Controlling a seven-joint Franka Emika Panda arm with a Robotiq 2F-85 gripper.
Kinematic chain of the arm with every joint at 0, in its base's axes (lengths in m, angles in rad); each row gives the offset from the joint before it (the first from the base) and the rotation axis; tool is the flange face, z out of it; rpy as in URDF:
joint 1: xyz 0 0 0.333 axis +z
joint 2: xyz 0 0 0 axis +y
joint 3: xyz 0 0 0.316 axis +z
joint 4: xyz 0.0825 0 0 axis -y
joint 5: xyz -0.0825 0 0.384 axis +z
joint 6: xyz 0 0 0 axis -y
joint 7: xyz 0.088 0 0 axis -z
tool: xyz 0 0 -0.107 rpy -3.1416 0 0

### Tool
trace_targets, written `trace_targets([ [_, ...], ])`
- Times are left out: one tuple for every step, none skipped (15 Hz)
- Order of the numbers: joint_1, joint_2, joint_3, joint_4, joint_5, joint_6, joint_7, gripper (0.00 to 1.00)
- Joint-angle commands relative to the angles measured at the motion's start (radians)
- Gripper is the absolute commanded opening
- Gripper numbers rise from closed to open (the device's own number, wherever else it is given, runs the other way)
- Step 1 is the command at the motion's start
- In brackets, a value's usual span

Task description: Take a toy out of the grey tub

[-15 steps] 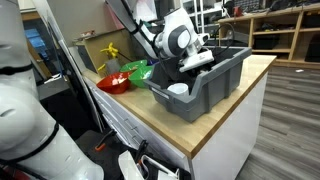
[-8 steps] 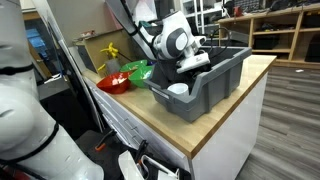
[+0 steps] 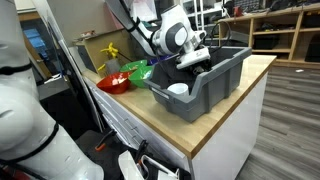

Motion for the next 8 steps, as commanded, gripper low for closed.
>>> trace_targets([
  [-0.002, -0.129, 0.009, -0.038, 0.022, -0.103, 0.000, 0.00],
  [0.007, -0.158, 0.004, -0.037, 0.026, -0.136, 0.003, 0.00],
  [0.009, -0.182, 0.005, -0.035, 0.040, -0.171, -0.004, 0.00],
  [0.017, -0.207, 0.002, -0.031, 0.052, -0.207, -0.005, 0.00],
  [0.025, -0.231, -0.001, -0.027, 0.064, -0.242, -0.007, 0.00],
  [0.034, -0.252, -0.005, -0.023, 0.074, -0.272, -0.007, 0.00],
  [0.043, -0.271, -0.007, -0.014, 0.087, -0.309, -0.007, 0.00],
  [0.051, -0.284, -0.010, -0.007, 0.102, -0.337, -0.011, 0.00],
])
